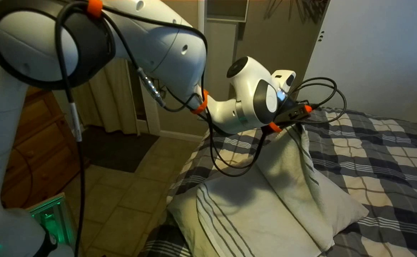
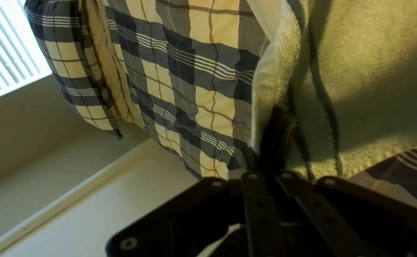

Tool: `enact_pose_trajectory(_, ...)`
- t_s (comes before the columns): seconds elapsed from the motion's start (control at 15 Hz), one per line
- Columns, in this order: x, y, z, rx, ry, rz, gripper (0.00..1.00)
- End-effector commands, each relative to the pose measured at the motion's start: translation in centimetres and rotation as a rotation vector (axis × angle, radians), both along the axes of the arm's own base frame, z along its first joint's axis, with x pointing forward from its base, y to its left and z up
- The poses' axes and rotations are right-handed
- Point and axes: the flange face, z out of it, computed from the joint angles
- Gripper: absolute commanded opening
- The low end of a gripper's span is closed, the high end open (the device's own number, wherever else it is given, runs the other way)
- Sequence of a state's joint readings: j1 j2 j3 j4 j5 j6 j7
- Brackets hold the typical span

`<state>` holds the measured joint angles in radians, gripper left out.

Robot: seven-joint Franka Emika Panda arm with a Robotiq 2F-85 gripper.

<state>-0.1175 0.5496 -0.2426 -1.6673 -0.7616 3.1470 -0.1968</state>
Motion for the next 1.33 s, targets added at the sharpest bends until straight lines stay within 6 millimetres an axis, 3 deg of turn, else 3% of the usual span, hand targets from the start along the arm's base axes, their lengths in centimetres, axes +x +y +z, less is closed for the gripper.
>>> enact_pose_trajectory(0.0,2.0,0.1,-0.4,0.079,-0.04,-0.043,0.03)
enact_pose_trajectory(0.53,6.0,0.6,2.5,0.009,-0.189,-0.018,0.03)
enact_pose_trajectory(1.07,8.2,-1.2,0.6,-0.025,-0.221,-0.057,0.04)
enact_pose_trajectory(1.13,8.3,-1.3,0.4,-0.02,-0.222,-0.061,0.08)
enact_pose_trajectory(1.2,8.5,-1.2,0.3,-0.015,-0.228,-0.061,0.3)
enact_pose_trajectory(1.27,8.6,-1.1,0.3,-0.014,-0.231,-0.059,0.32)
